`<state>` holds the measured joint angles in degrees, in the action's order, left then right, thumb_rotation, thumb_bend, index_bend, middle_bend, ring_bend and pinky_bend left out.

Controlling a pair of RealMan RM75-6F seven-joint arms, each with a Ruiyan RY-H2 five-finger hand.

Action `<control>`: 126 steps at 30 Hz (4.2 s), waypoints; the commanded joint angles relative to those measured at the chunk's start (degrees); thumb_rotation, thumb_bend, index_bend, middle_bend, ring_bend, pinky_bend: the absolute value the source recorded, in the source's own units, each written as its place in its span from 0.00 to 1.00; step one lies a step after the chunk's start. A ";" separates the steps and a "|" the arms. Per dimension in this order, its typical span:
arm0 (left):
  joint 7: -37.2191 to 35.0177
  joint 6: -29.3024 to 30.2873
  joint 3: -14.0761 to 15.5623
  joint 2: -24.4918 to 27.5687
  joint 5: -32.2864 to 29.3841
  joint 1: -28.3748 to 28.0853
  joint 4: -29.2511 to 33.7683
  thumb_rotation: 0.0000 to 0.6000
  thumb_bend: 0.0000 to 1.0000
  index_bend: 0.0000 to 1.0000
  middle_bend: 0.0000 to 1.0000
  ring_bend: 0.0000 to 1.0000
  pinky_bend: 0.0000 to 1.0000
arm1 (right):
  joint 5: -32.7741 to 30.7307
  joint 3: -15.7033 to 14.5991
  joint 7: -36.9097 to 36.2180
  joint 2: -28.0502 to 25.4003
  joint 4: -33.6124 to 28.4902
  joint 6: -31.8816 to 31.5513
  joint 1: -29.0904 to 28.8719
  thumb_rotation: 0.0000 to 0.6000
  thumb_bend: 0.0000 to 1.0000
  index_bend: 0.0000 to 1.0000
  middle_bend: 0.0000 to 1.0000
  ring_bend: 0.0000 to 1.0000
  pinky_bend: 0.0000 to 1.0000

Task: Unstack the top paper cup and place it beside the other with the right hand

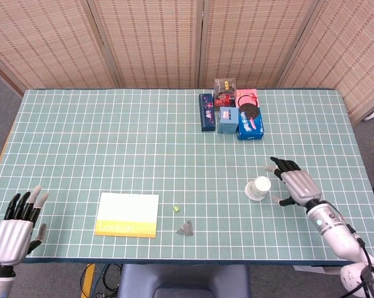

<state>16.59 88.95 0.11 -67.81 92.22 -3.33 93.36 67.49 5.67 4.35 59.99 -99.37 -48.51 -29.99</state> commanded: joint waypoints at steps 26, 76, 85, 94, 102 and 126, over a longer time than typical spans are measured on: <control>-0.51 0.32 0.06 0.23 0.50 0.18 0.05 1.00 0.49 0.00 0.00 0.00 0.00 | -1.87 -0.29 0.37 3.98 3.68 0.76 -1.91 1.00 0.26 0.22 0.00 0.00 0.00; 1.78 -2.39 -0.97 -1.45 -2.26 -1.08 -1.36 1.00 0.49 0.00 0.00 0.00 0.00 | 7.51 0.34 -8.53 -10.13 -7.02 -11.19 5.09 1.00 0.26 0.33 0.00 0.00 0.00; 3.56 -3.47 -1.07 -2.42 -3.19 -1.57 -1.72 1.00 0.49 0.00 0.00 0.00 0.00 | 10.70 -1.89 -16.64 -9.86 0.23 -11.44 8.07 1.00 0.26 0.33 0.00 0.00 0.00; 4.14 -3.22 -1.07 -2.73 -3.32 -1.60 -1.71 1.00 0.50 0.00 0.00 0.00 0.00 | 12.53 -2.75 -23.88 -5.59 9.34 -9.03 7.99 1.00 0.26 0.33 0.00 0.00 0.00; 4.13 -3.22 -0.85 -2.73 -3.16 -1.64 -1.80 1.00 0.50 0.00 0.00 0.00 0.00 | 12.20 -3.23 -24.51 -1.26 14.58 -6.06 7.00 1.00 0.26 0.33 0.00 0.00 0.00; 3.68 -2.16 -0.26 -2.37 -2.01 -1.30 -1.54 1.00 0.49 0.00 0.00 0.00 0.00 | 10.36 -2.21 -26.04 6.88 23.99 0.07 3.36 1.00 0.26 0.33 0.00 0.00 0.00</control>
<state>20.28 86.77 -0.17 -70.20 90.19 -4.64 91.81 77.86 3.46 -21.70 66.86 -75.38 -48.43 -26.63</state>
